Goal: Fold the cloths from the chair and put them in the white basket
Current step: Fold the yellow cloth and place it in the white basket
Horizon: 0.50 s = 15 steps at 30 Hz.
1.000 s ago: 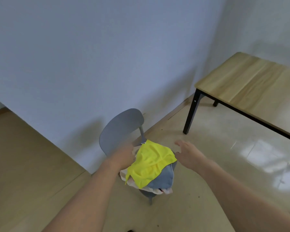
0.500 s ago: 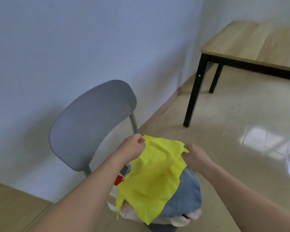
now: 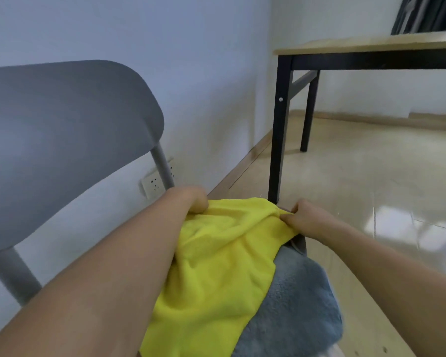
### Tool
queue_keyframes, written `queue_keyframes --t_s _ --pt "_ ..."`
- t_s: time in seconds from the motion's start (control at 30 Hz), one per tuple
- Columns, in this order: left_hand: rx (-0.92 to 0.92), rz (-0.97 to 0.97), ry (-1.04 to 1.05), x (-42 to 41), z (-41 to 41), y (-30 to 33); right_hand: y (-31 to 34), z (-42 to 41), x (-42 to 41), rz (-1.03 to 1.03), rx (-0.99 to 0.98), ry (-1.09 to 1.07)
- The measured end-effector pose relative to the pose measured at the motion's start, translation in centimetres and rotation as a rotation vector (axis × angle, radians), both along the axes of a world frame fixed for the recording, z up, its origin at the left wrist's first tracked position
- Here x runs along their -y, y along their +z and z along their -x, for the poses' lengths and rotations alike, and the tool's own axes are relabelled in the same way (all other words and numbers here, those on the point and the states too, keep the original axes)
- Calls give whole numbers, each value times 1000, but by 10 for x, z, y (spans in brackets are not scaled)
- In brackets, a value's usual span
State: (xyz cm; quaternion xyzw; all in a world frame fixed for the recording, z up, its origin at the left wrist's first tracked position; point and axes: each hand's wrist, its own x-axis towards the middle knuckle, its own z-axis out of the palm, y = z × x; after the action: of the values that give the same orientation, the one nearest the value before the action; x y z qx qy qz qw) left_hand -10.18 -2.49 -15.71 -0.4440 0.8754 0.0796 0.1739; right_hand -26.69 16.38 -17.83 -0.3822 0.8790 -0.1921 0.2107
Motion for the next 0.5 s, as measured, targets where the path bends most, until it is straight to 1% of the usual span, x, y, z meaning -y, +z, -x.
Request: queue_keyframes --t_s 0.13,0.23,0.27,0.37,0.4,0.43,0.5 --pt "-111 143 15 -9 -5 -1 2 -1 -9 0 -16 15" --pt "-150 205 18 -15 -14 0 -2 -7 -12 -1 -46 39" --pt "-189 219 28 -17 -19 2 -3 -10 -12 -20 -62 45" --pt "-389 278 67 -24 -33 19 -2 -13 -15 -34 -65 36" --pt "-473 290 83 -29 -38 28 4 -14 -18 -2 -51 11" --pt "-548 298 102 -33 -43 39 12 -16 -22 48 -24 -21" --pt "-684 289 132 -45 -55 66 37 -22 -33 213 91 -99"
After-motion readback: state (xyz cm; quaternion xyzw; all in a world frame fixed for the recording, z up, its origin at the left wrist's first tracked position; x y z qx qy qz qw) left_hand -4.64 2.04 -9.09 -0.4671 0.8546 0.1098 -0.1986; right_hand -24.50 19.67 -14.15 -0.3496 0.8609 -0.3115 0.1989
